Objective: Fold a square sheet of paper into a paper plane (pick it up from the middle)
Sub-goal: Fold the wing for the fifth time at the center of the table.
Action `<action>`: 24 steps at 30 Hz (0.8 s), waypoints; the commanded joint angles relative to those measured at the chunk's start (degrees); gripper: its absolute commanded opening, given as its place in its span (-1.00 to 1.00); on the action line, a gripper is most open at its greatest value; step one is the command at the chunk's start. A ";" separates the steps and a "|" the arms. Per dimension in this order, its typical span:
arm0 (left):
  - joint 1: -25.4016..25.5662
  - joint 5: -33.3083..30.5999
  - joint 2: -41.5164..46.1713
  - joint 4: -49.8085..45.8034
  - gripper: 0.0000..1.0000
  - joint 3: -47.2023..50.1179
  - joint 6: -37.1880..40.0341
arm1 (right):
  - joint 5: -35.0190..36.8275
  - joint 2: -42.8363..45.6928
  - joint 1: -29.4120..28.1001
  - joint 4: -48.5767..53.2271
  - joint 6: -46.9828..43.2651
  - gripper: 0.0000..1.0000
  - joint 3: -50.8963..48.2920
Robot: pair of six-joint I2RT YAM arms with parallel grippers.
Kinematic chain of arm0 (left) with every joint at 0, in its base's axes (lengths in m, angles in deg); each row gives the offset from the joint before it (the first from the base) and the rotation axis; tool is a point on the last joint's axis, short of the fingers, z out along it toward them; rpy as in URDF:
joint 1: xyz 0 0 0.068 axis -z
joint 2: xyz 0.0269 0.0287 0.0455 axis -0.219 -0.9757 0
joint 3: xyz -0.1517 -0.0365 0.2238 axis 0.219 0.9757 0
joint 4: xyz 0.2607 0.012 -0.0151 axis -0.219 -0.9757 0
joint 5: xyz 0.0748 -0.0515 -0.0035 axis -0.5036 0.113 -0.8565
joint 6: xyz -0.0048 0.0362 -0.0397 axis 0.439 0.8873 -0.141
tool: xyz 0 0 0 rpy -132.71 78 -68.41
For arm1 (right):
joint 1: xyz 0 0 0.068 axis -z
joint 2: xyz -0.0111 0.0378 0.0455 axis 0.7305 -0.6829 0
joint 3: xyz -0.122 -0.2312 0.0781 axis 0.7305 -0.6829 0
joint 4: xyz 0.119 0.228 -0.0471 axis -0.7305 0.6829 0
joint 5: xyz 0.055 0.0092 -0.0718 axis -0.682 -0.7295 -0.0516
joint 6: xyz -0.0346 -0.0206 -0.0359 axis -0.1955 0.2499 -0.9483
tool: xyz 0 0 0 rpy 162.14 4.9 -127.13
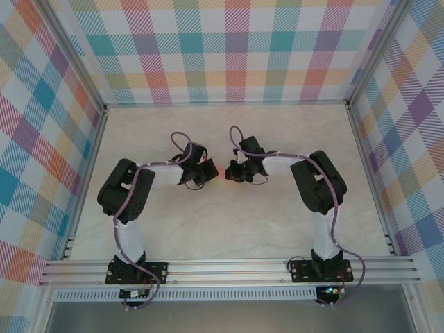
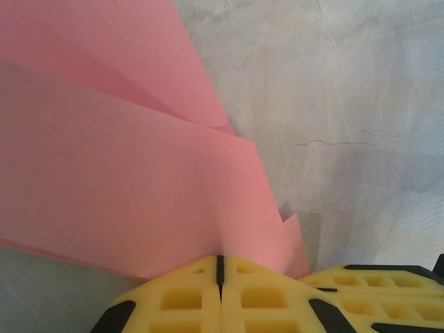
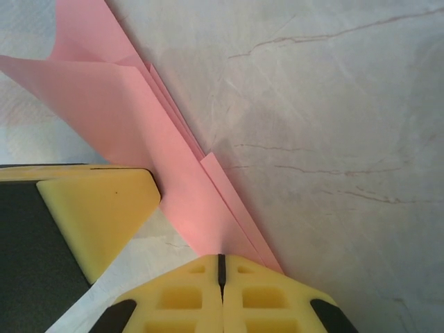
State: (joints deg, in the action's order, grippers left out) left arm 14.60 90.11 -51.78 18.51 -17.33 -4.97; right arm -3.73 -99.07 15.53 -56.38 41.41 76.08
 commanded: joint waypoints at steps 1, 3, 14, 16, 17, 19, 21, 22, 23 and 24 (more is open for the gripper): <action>-0.09 -5.44 -4.99 -8.14 -0.89 1.55 1.23 | 2.72 -0.69 2.28 4.35 -2.92 -0.89 -3.43; -0.11 -5.39 -5.17 -8.15 -0.89 1.51 1.47 | 1.29 -0.77 2.64 2.68 -3.50 -0.89 -4.02; -0.09 -4.74 -5.73 -8.14 -0.90 1.23 1.76 | -4.85 1.13 3.89 -7.19 -4.13 -0.86 -8.90; -0.09 -4.72 -5.62 -8.14 -0.89 1.22 1.75 | -5.07 4.00 3.89 -6.64 -4.51 -0.84 -8.44; -0.09 -4.67 -5.65 -8.14 -0.90 1.22 1.71 | -5.07 5.58 3.89 -6.21 -4.46 -0.82 -7.99; -0.09 -4.47 -5.60 -8.01 -0.89 1.26 1.71 | -5.35 7.89 3.81 -5.29 -4.31 -0.80 -7.17; -0.10 -4.45 -5.72 -7.98 -0.90 1.12 1.74 | -5.95 9.17 3.39 -4.31 -4.07 -0.77 -6.39; -0.09 -4.51 -5.73 -7.98 -0.89 1.16 1.67 | -5.99 9.46 2.91 -3.87 -4.15 -0.76 -6.09; -0.10 -4.52 -5.67 -7.98 -0.90 1.01 1.67 | -6.03 9.39 2.27 -3.48 -4.22 -0.75 -5.93; -0.09 -4.53 -5.64 -8.03 -0.90 1.08 1.59 | -6.11 9.23 1.80 -3.24 -4.10 -0.75 -5.74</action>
State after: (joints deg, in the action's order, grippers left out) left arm 14.62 90.61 -52.32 18.51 -17.99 -4.53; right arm -9.24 -91.20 18.79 -62.23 38.33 69.02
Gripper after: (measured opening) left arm 0.055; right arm 0.124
